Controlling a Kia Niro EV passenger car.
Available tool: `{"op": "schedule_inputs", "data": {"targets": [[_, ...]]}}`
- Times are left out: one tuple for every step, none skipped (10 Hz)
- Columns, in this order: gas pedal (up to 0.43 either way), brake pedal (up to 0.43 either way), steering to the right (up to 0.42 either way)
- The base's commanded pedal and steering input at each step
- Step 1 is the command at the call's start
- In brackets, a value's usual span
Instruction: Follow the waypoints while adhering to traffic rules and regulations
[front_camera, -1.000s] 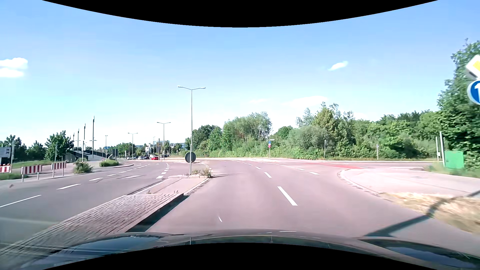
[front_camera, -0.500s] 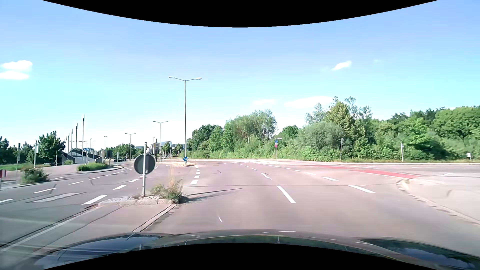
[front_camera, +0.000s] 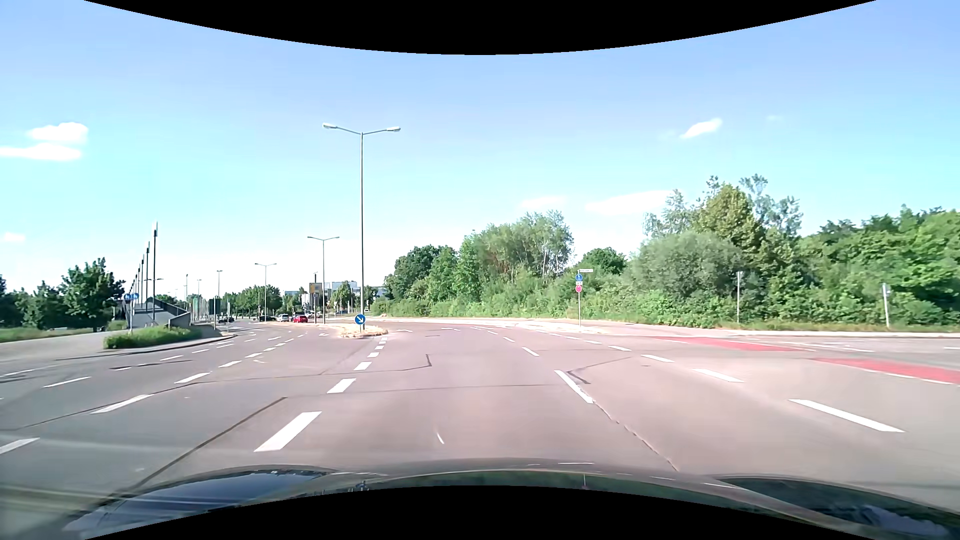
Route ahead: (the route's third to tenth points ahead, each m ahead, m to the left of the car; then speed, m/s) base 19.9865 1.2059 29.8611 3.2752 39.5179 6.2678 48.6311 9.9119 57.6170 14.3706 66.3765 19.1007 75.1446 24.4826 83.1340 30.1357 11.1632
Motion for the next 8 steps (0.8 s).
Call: {"op": "schedule_inputs", "data": {"targets": [[0.079,0.006,-0.043],[0.079,0.012,-0.05],[0.079,0.006,-0.054],[0.079,0.012,-0.054],[0.079,0.012,-0.05],[0.079,0.006,-0.043],[0.087,0.006,-0.031],[0.098,0.006,-0.025]]}}
